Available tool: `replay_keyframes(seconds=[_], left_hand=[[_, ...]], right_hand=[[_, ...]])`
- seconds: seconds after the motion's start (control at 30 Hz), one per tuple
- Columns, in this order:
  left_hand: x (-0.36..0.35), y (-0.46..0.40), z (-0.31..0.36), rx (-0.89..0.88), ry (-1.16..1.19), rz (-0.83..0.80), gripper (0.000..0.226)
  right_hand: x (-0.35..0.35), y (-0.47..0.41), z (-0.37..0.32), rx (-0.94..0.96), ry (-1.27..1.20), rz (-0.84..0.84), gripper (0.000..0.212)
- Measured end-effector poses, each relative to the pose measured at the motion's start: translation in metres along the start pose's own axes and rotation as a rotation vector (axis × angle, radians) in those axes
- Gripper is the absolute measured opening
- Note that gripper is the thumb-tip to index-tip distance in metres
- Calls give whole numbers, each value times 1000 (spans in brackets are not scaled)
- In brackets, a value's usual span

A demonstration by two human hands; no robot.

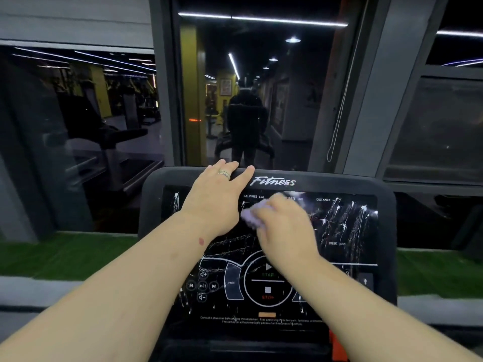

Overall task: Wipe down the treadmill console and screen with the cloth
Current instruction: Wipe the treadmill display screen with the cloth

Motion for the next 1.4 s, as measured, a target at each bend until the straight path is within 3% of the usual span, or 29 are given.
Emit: replay_keyframes(seconds=[0.07, 0.1, 0.23, 0.37, 0.4, 0.47, 0.53, 0.6, 0.67, 0.7, 0.83, 0.87, 0.93, 1.0, 1.13, 1.17, 1.3, 1.33, 1.4], left_hand=[[0, 0, 0, -7, 4, -8, 86], [0, 0, 0, -9, 7, -6, 87], [-1, -1, -1, -13, -1, 12, 88], [0, -1, -4, -21, -6, -5, 85], [1, -1, -5, -25, -5, -5, 86], [1, -2, -6, -36, -3, -11, 87], [2, -3, -9, -54, -11, -14, 87], [2, -3, -12, -75, -41, -16, 85], [4, 0, -18, -81, -63, -14, 82], [5, 1, -23, -75, -64, -13, 82], [12, 8, -47, -6, -34, -34, 85], [13, 10, -52, 17, -20, -43, 86], [13, 12, -62, 40, 11, -54, 87], [12, 14, -71, 35, 31, -46, 87], [9, 16, -79, -6, 15, -30, 85], [9, 17, -79, -14, 9, -20, 85], [7, 19, -80, -44, 0, -13, 84], [7, 19, -81, -52, 1, -13, 84], [8, 20, -82, -59, 1, -21, 84]], right_hand=[[-6, 7, -6, 162, 79, -86, 21], [3, -1, 2, 148, 103, -103, 20], [30, -19, 31, -207, -48, 113, 25], [-10, 8, -16, 209, 110, -63, 19], [-7, 3, -9, 222, 135, -108, 22], [15, -20, 17, 26, 76, 20, 33], [26, -23, 18, -148, -74, 186, 29], [5, -14, -17, -56, -10, 103, 23], [-12, 0, -36, 179, 53, -3, 29], [-8, -3, -31, 208, 90, -56, 32], [13, -19, -3, -137, -61, 164, 25], [5, -16, -20, -118, -33, 123, 22], [-17, 0, -52, 99, 67, 10, 21], [-9, -2, -45, 206, 119, -37, 22], [10, -14, -11, -178, -39, 229, 25], [0, -11, -24, -173, -49, 211, 26], [-11, 3, -54, 204, 108, -13, 27], [3, -5, -39, 153, 106, -11, 27], [27, -21, -5, -170, 8, 83, 22]])
Point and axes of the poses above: each hand's wrist, its own y-axis away from the middle knuckle, its own x-axis out of the back of the hand, z = x × y, the point moved 6 cm from there along -y, towards the middle knuckle, and after that the axes turned 15 degrees about -z, right-handed, at the moved point
